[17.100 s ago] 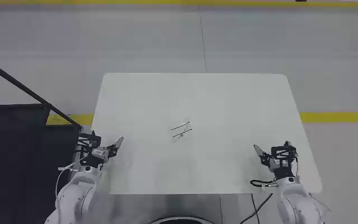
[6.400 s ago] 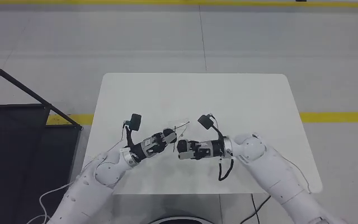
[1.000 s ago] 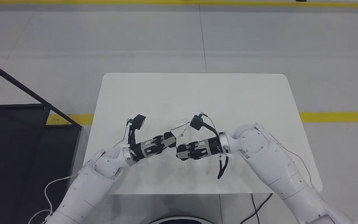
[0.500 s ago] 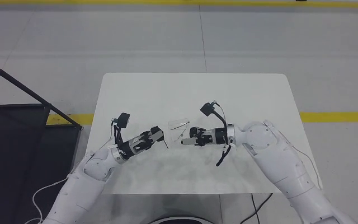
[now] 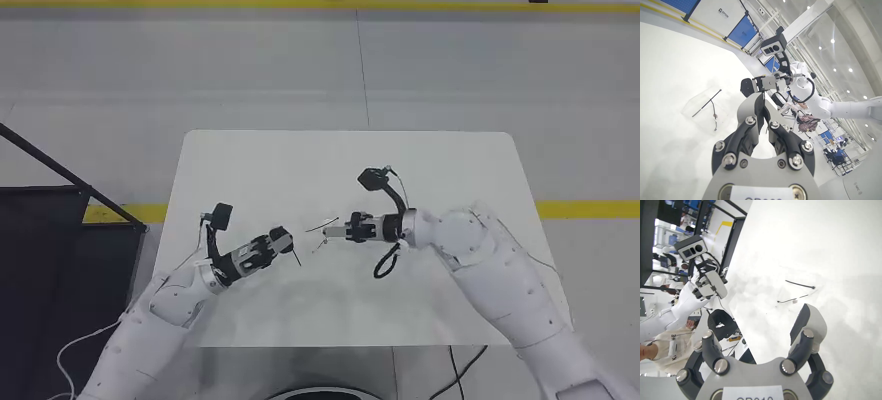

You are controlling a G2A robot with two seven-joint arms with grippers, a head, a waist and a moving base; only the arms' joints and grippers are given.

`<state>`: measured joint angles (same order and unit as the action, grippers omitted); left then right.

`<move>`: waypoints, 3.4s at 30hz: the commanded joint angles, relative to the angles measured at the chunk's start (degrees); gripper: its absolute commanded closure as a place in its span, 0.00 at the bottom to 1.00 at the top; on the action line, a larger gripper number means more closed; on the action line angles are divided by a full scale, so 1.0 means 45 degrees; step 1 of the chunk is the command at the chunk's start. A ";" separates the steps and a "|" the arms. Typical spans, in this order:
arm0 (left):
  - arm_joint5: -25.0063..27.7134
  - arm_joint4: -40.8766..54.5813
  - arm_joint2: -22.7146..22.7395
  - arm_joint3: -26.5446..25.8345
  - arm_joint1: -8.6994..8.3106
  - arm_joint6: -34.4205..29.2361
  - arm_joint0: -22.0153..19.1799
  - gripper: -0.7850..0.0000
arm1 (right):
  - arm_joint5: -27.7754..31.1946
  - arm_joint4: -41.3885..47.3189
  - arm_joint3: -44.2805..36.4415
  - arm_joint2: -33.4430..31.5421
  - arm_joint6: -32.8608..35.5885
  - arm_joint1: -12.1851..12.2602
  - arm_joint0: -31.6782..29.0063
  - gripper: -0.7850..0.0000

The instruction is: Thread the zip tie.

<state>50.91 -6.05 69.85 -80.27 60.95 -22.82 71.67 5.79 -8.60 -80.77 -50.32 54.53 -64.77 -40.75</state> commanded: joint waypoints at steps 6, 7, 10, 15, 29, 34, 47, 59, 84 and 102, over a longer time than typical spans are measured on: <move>0.0223 0.0129 0.0218 0.0344 -0.0009 0.0292 0.0082 1.00 | -0.3110 -0.1178 0.0584 0.0984 0.1486 -0.0347 0.1492 0.07; 0.0223 0.0129 0.0218 0.0344 -0.0009 0.0292 0.0082 1.00 | -0.3311 -0.1197 0.0821 0.1189 0.1603 -0.0443 0.1718 0.08; 0.0223 0.0129 0.0218 0.0344 -0.0009 0.0292 0.0082 1.00 | -0.3251 -0.0929 0.1610 0.1739 0.1763 -0.0755 0.2279 0.24; 0.0223 0.0129 0.0218 0.0344 -0.0009 0.0292 0.0082 1.00 | -0.2710 -0.0699 0.2946 0.2393 0.1144 -0.1234 0.2886 0.43; 0.0223 0.0129 0.0218 0.0344 -0.0009 0.0292 0.0082 1.00 | -0.2238 -0.0332 0.5374 0.3255 0.0559 -0.2187 0.3780 0.53; 0.0223 0.0129 0.0218 0.0344 -0.0009 0.0292 0.0082 1.00 | -0.2212 -0.0346 0.5817 0.3388 0.0565 -0.2413 0.3966 0.58; 0.0223 0.0129 0.0218 0.0344 -0.0009 0.0292 0.0082 1.00 | -0.1721 -0.0119 0.6762 0.3376 0.0751 -0.2822 0.4227 0.87; 0.0223 0.0129 0.0218 0.0344 -0.0009 0.0292 0.0082 1.00 | -0.1348 -0.0108 0.7258 0.3180 0.0836 -0.3006 0.4256 0.84; 0.0223 0.0129 0.0218 0.0344 -0.0009 0.0292 0.0082 1.00 | -0.1119 -0.0555 0.6947 0.2567 0.1069 -0.3007 0.3907 0.86; 0.0223 0.0129 0.0218 0.0344 -0.0009 0.0292 0.0082 1.00 | -0.1324 -0.1185 0.6215 0.2061 0.1257 -0.2827 0.3436 0.90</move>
<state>51.91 -5.47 70.83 -78.72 60.91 -21.51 72.04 -0.10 -13.86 -52.75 -41.01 60.15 -77.47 -25.26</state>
